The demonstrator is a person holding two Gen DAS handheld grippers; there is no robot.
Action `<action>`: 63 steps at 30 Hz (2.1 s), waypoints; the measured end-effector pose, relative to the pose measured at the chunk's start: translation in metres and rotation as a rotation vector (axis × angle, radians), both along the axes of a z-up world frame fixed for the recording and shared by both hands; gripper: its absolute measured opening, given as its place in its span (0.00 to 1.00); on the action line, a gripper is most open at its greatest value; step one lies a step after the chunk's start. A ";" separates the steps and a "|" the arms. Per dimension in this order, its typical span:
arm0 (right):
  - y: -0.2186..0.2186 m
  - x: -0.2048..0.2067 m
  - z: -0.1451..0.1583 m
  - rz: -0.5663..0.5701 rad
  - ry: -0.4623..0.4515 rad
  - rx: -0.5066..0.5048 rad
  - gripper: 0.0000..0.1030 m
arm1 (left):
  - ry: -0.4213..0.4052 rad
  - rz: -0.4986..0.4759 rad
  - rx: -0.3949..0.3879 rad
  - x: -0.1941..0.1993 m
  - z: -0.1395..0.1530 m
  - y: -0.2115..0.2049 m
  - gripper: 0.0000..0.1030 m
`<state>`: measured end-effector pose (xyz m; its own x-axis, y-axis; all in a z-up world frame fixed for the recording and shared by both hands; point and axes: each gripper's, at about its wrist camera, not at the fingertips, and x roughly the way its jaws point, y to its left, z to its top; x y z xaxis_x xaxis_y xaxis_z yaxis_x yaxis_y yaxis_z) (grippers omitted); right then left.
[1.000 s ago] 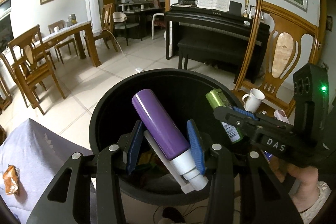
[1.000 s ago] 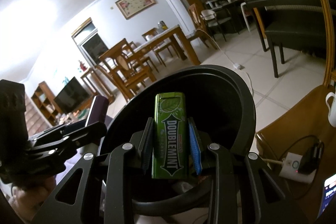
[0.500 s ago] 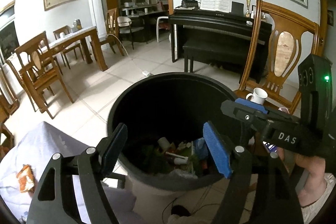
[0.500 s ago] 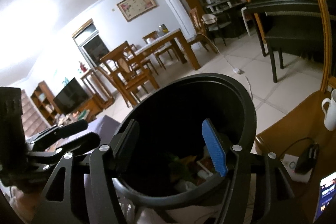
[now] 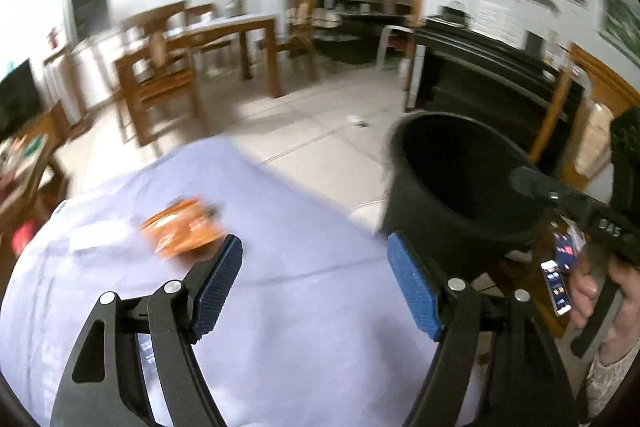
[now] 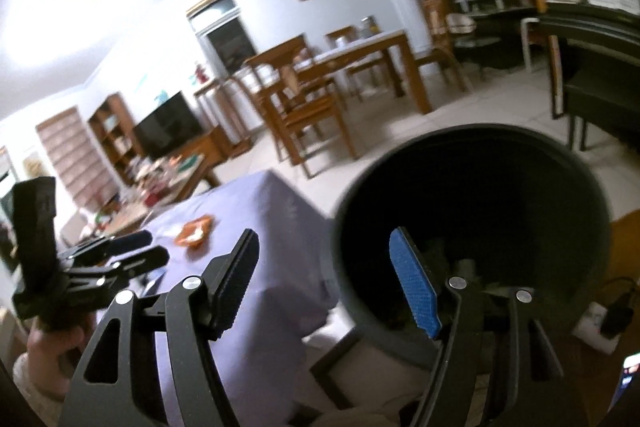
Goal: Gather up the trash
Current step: 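Move both open tools back over the table, then grasp the clear plastic cup with the left tool while the right tool grasps the blue tube, then carry the clear cup and blue tube to the black bin and release both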
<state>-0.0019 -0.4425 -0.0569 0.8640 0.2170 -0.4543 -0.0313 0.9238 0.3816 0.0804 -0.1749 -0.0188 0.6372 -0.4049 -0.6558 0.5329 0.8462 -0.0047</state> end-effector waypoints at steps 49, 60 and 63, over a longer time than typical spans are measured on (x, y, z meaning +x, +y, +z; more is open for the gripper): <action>0.352 0.133 -0.015 0.493 0.276 -0.285 0.14 | 0.103 0.124 -0.121 0.031 -0.029 0.174 0.39; 0.238 0.068 0.036 0.368 0.045 -0.108 0.14 | -0.012 0.029 -0.120 -0.004 0.007 0.113 0.39; 0.213 0.058 0.048 0.307 0.006 -0.083 0.14 | -0.039 -0.018 -0.114 -0.013 0.017 0.085 0.39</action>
